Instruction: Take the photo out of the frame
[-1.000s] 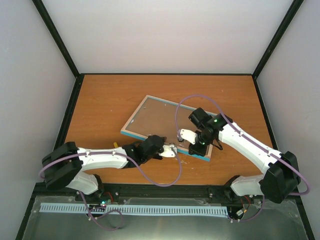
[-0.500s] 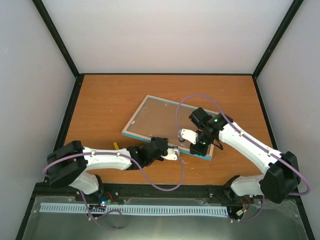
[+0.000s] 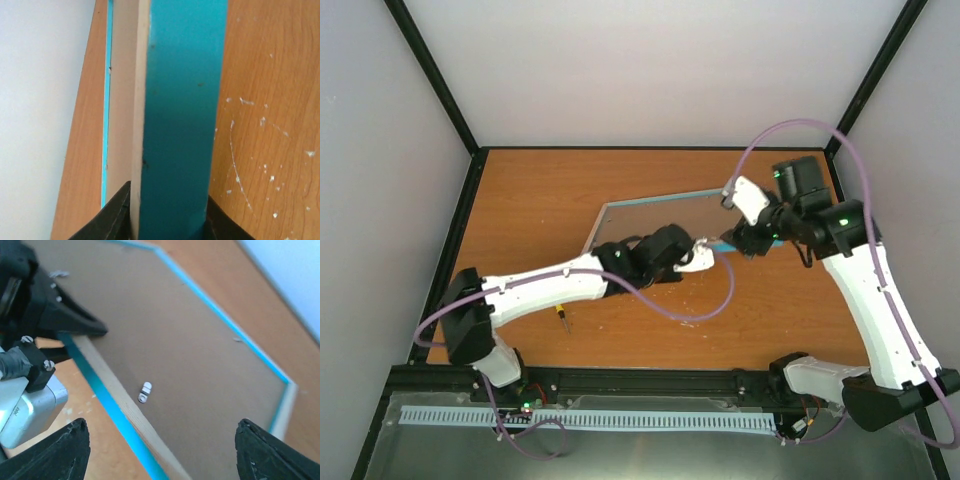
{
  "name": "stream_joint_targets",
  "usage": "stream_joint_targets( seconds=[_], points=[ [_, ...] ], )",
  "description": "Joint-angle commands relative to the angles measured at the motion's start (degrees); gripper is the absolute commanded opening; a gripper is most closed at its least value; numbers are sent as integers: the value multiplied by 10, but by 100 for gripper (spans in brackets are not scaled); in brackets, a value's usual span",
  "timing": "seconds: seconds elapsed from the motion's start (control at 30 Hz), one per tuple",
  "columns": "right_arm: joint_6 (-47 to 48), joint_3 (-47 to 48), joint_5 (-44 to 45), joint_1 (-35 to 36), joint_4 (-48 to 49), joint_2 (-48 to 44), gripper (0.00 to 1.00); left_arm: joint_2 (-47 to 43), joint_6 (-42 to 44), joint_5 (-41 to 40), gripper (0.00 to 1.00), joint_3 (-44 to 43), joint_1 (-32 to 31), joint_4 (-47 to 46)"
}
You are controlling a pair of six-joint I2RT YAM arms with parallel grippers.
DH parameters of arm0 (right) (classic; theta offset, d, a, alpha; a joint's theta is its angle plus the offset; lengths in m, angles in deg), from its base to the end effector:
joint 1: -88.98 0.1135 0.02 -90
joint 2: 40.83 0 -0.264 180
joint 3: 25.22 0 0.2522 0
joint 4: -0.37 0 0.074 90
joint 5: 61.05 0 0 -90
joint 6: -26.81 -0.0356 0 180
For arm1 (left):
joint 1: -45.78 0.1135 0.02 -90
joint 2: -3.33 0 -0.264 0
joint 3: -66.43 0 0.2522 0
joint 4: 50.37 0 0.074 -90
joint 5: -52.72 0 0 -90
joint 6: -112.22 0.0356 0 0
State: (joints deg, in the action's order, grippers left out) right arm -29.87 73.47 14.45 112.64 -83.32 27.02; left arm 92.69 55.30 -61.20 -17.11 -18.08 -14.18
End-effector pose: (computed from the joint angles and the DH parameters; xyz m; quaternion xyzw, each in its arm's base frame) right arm 0.1819 0.0894 0.4009 -0.4839 0.8073 0.0926 0.3249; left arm 0.1659 -0.3053 0.2806 0.6132 0.6557 0.0770 0.4338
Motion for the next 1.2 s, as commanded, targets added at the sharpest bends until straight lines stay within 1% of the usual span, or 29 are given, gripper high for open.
stream_joint_targets(
  seconds=[0.0,0.07,0.2,0.3,0.47,0.53,0.63,0.7,0.77,0.83,0.87,1.0,1.07,1.17],
  points=[
    [-11,74,57,-61,1,-9,79,61,-176,78,1,-189,19,175],
    [-29,106,79,-88,13,-5,81,89,-200,86,1,-256,21,226],
    [-55,148,90,-127,33,2,83,111,-250,100,1,-354,22,274],
    [-75,175,106,-142,44,7,83,114,-285,141,1,-413,27,287],
    [-95,247,121,-164,59,23,83,120,-337,183,1,-493,34,295],
    [-97,260,126,-165,67,22,86,120,-367,201,1,-527,40,295],
    [-99,265,133,-166,73,21,86,119,-420,245,1,-568,66,292],
    [-100,260,134,-166,73,20,86,119,-480,301,1,-576,104,290],
    [-101,249,135,-167,77,16,87,117,-551,373,1,-560,152,280],
    [-101,234,138,-167,84,8,89,106,-602,430,1,-512,188,251],
    [-99,224,140,-167,88,4,89,97,-617,444,1,-480,198,233],
    [-96,167,143,-170,98,-9,90,49,-670,466,1,-336,228,136],
    [-100,130,129,-175,104,-16,89,21,-695,478,1,-252,247,84],
    [-113,66,93,-187,115,-23,88,-17,-731,491,1,-158,275,17]
  ],
)
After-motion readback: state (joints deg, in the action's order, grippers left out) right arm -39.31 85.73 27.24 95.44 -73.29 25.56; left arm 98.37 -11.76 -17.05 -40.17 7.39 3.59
